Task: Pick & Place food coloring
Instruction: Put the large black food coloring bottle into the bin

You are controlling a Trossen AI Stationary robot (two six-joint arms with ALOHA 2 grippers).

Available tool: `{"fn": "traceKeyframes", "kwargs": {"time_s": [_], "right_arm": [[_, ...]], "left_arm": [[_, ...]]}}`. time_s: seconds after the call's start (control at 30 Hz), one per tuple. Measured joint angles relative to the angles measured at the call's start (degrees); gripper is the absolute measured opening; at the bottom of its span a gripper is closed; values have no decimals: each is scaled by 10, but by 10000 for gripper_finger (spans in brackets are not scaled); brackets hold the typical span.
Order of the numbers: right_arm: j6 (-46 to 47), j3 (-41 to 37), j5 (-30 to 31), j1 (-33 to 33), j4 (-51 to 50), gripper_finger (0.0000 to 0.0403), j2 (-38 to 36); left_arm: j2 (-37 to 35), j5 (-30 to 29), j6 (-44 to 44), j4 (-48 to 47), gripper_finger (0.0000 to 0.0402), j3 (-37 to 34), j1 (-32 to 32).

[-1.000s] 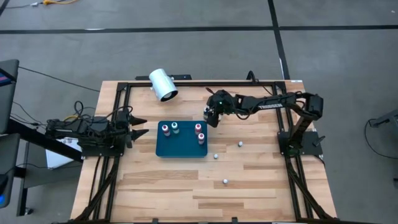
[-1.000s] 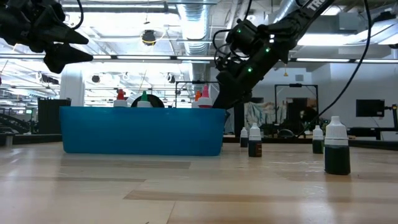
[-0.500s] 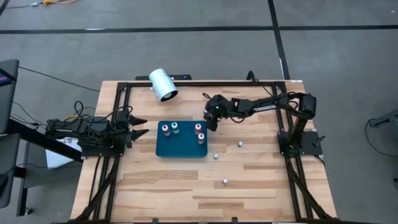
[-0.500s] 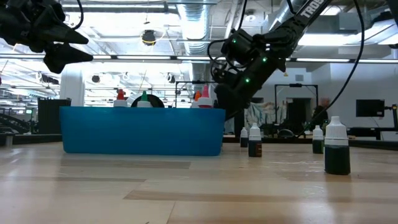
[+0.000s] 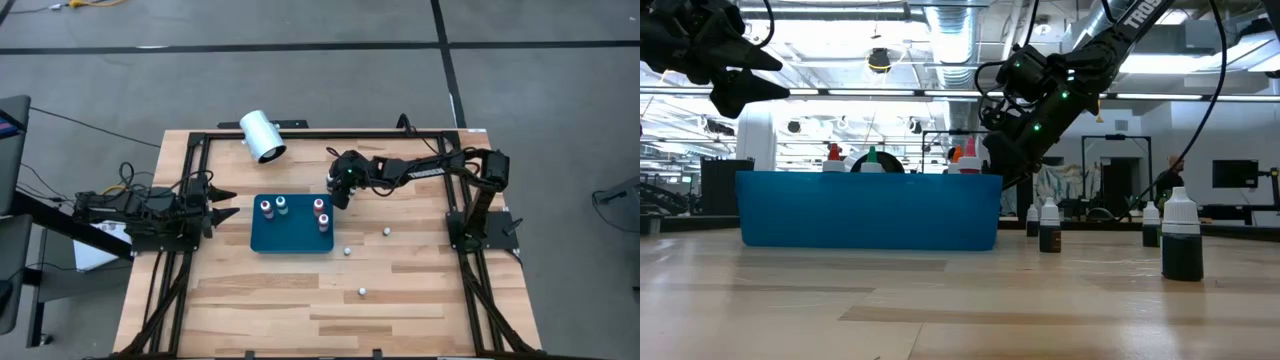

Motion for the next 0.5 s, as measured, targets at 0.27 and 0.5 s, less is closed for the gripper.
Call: {"fn": "traceKeyframes", "kwargs": {"time_s": [0.27, 0.5], "right_arm": [[-1, 32, 18, -1, -16, 143, -6], [-35, 133, 19, -3, -135, 128, -9]], "left_arm": [[0, 0, -2, 0, 250, 0, 0], [0, 0, -2, 0, 250, 0, 0]]}}
